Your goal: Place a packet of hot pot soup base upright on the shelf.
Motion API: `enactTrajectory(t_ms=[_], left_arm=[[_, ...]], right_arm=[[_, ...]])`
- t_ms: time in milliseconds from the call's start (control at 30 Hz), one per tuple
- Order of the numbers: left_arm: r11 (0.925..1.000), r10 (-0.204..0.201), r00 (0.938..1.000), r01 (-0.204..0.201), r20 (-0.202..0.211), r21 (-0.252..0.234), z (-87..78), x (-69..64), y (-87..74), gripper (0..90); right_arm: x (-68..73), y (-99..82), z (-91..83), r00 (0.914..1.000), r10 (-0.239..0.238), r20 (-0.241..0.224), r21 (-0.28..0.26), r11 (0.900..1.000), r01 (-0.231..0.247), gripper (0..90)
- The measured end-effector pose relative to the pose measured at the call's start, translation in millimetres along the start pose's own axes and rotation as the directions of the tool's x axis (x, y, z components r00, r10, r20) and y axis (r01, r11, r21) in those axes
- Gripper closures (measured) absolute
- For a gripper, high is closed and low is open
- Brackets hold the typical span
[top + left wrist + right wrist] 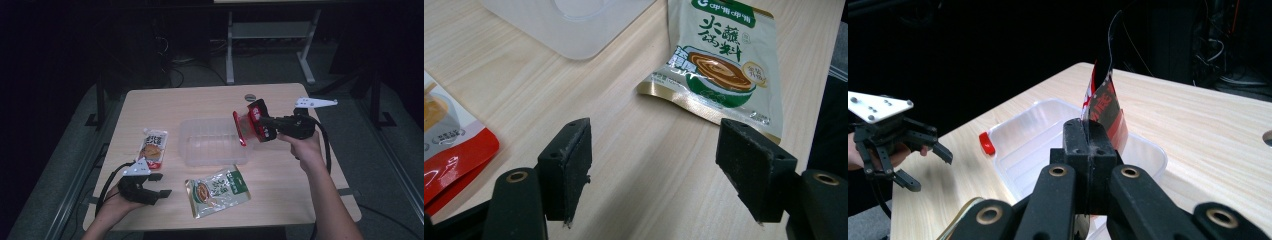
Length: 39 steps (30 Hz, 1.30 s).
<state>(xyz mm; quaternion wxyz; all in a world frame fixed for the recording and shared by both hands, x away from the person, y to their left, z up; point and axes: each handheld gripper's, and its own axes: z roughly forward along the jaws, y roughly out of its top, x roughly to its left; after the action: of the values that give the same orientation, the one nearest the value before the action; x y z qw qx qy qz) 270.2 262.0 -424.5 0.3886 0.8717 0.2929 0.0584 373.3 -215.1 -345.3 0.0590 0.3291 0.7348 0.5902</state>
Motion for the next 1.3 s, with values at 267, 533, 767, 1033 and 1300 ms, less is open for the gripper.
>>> enactTrajectory(t_ms=[267, 533, 767, 1033, 1300], left_arm=[[1.0, 0.001, 1.0, -0.001, 0.007, 0.01, 1.9, -0.1, -0.3, 30.3], [0.9999, 0.007, 0.9999, -0.007, 0.008, 0.015, 2.5, 0.4, -0.5, 30.3], [0.9998, 0.001, 1.0, -0.001, 0.007, 0.019, 3.0, 2.0, -1.6, 30.3], [0.9997, 0.004, 1.0, -0.004, 0.009, 0.023, 3.7, 2.7, -1.9, 30.3], [0.9994, 0.006, 0.9999, -0.006, 0.01, 0.033, 4.5, 2.9, -2.3, 30.3]], right_arm=[[1.2, -7.2, 10.6, 0.9999, 0.003, 0.015, 0.051, 0.9987, -0.004, 90.0], [0.7, -11.0, 17.6, 0.9998, 0.017, 0.012, 0.084, 0.9963, -0.018, 90.0], [-0.1, -13.1, 26.7, 0.9996, 0.021, 0.018, 0.103, 0.9944, -0.023, 90.0], [-1.7, -17.0, 41.8, 0.9994, 0.022, 0.028, 0.146, 0.989, -0.026, 90.0], [-5.0, -22.4, 53.0, 0.9987, 0.029, 0.043, 0.167, 0.9853, -0.035, 89.8]])
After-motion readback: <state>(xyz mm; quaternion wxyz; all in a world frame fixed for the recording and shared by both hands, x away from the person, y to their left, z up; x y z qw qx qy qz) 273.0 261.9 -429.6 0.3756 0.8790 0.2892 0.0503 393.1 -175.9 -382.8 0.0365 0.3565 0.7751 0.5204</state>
